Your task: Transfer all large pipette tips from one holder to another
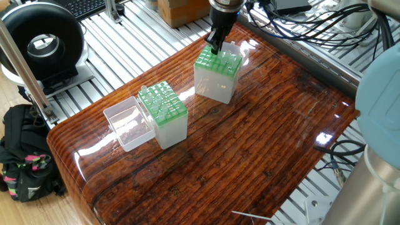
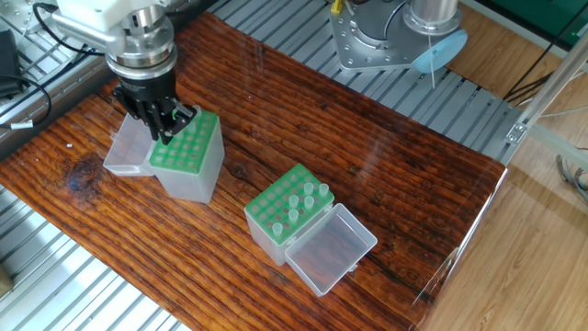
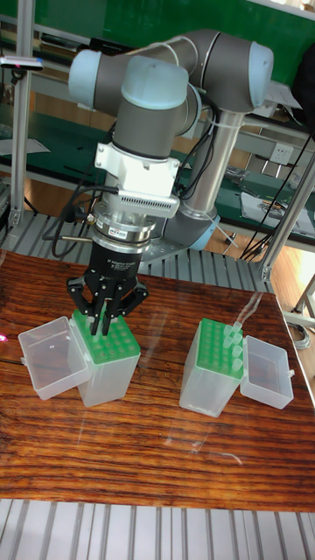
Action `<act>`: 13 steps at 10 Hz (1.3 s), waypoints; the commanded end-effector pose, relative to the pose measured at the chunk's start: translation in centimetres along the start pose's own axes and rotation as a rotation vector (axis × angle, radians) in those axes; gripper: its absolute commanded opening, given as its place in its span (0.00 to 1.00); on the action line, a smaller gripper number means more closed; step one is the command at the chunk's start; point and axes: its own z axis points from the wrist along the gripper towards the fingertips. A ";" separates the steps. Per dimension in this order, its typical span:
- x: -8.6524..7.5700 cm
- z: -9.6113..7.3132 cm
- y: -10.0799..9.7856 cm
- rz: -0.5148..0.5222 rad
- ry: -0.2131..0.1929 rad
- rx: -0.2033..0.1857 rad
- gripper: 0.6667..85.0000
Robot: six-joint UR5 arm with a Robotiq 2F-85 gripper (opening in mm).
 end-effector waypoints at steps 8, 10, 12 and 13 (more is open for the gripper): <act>-0.8 -4.7 0.5 -0.014 0.021 -0.013 0.00; -0.9 -6.0 0.5 -0.020 0.033 -0.019 0.00; -0.8 -7.4 0.3 -0.027 0.048 -0.023 0.00; -0.7 -8.1 0.1 -0.032 0.055 -0.027 0.00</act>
